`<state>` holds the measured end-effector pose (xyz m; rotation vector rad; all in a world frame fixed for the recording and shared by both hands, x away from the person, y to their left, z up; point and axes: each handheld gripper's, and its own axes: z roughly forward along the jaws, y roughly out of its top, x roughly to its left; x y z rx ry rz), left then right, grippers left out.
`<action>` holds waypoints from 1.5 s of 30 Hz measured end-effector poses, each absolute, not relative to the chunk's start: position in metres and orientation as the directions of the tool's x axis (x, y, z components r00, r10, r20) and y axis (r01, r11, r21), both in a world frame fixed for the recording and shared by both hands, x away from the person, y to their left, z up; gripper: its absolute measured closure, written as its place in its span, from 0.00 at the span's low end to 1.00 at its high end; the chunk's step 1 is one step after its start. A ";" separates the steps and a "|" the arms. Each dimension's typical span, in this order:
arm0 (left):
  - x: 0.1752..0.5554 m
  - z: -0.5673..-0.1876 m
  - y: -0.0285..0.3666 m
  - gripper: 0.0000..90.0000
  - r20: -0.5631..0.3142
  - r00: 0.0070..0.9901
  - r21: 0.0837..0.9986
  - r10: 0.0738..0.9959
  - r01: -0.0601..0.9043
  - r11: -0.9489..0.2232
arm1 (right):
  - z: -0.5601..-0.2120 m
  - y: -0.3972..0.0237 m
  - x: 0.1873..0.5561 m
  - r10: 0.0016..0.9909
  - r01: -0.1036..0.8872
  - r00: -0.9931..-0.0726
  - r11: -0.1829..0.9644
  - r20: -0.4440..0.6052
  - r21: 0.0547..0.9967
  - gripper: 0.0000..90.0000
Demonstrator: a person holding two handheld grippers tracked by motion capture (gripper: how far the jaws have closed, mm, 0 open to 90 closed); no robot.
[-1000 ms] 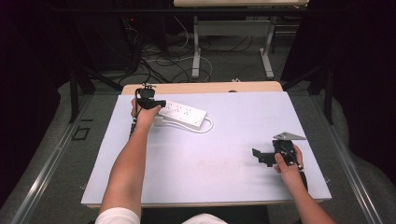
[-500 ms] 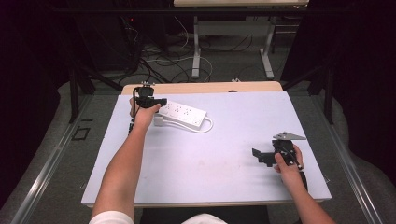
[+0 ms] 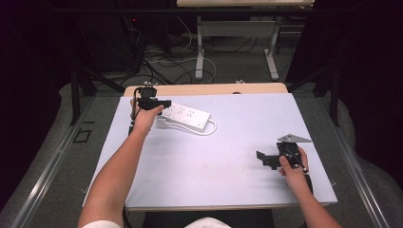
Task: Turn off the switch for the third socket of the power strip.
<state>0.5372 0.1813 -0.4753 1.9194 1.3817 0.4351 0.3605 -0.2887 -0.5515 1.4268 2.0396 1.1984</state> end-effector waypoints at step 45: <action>0.438 -0.451 0.152 0.01 -0.140 0.574 0.759 0.807 0.585 -0.285 | -0.551 -0.287 0.359 0.895 0.569 -0.420 0.133 0.148 0.811 0.01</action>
